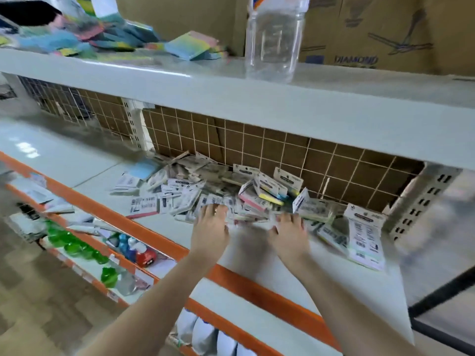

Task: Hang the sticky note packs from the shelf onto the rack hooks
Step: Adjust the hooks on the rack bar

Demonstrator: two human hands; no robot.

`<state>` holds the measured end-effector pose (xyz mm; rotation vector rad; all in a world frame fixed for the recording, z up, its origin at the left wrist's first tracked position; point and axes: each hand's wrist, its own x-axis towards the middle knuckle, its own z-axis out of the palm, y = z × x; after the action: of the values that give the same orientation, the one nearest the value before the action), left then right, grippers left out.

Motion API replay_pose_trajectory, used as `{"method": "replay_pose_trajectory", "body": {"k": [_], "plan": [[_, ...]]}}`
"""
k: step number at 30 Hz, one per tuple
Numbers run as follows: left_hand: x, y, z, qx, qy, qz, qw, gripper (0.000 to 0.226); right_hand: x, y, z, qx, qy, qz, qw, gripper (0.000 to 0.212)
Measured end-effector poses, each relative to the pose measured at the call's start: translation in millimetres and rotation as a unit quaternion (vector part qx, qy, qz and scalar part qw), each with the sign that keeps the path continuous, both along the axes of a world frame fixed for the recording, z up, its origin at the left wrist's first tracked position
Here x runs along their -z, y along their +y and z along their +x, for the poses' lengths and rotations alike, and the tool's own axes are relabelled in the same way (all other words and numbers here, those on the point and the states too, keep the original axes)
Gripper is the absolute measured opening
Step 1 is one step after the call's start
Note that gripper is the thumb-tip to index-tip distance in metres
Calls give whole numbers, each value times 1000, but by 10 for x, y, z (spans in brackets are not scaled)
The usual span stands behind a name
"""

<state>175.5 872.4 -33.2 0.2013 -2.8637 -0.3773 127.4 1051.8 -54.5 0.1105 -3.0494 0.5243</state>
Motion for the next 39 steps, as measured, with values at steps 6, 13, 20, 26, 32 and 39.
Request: {"method": "replay_pose_trajectory", "body": {"k": [6,13,20,26,32,39], "plan": [[190,-395,-350,66,-26,-62,996,57,131,-216,-97,63,-27,72,995,64],[393,-518,-411,92,47,-61,993,55,244,-294,-88,98,49,101,989,46],[395,-535,-389,103,52,-80,990,55,245,-321,-27,96,52,129,986,43],[391,-514,-320,114,113,-119,980,48,178,-250,104,62,41,125,989,45],[354,-518,-247,161,214,-106,958,30,-26,-94,237,34,47,0,998,30],[141,-324,-122,168,185,194,949,36,-93,149,331,150,68,-183,969,26]]}}
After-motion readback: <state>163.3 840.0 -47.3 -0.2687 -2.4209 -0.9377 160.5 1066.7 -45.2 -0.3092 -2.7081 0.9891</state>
